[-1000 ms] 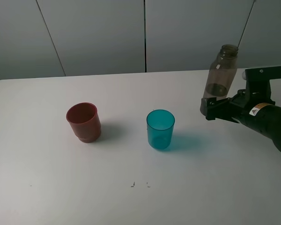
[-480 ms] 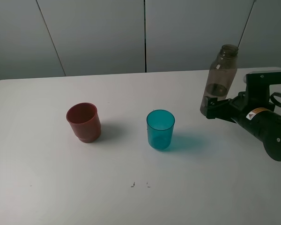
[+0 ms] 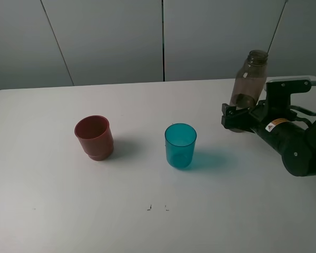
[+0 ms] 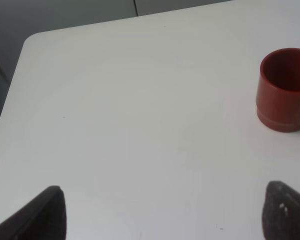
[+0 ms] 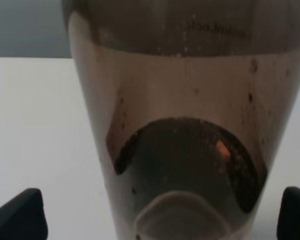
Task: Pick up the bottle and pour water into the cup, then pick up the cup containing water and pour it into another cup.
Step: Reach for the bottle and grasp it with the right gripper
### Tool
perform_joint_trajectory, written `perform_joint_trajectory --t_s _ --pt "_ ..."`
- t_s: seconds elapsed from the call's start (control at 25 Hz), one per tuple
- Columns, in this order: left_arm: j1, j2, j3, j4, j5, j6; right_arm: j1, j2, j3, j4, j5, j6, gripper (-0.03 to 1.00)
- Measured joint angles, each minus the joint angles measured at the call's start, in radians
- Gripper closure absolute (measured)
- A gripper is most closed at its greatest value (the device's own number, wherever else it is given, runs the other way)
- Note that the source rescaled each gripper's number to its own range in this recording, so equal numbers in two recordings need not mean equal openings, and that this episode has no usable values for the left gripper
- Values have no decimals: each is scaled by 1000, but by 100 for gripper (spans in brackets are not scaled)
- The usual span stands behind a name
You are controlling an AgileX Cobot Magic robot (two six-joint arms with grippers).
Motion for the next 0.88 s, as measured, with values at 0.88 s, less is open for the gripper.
perform_joint_trajectory --t_s 0.88 --pt "0 0 0 0 0 0 0 103 -106 51 -47 0 -3"
